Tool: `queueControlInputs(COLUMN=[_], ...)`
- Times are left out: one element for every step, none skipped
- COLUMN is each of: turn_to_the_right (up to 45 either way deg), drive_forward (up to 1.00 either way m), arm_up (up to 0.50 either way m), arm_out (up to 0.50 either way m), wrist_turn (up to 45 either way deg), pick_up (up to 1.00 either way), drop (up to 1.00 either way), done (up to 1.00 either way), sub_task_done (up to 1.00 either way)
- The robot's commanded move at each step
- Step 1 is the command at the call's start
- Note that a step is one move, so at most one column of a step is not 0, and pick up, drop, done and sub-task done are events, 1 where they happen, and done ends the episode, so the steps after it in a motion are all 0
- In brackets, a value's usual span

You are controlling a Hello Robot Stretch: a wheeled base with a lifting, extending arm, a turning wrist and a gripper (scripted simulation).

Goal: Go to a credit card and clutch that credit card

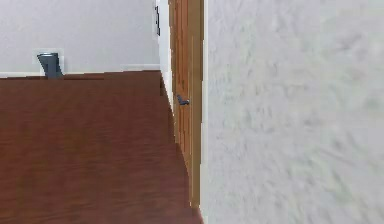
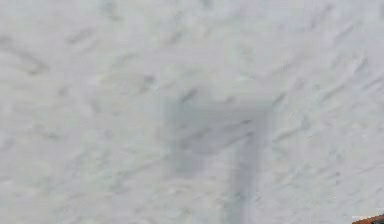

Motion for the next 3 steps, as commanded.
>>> queueControlInputs(turn_to_the_right=[-45.0,-45.0,-9.0], drive_forward=[0.00,0.00,0.00], arm_up=[0.00,0.00,0.00], arm_out=[0.00,0.00,0.00], wrist_turn=[0.0,0.0,0.0], pick_up=[0.00,0.00,0.00], drop=[0.00,0.00,0.00], done=[0.00,0.00,0.00], sub_task_done=[0.00,0.00,0.00])
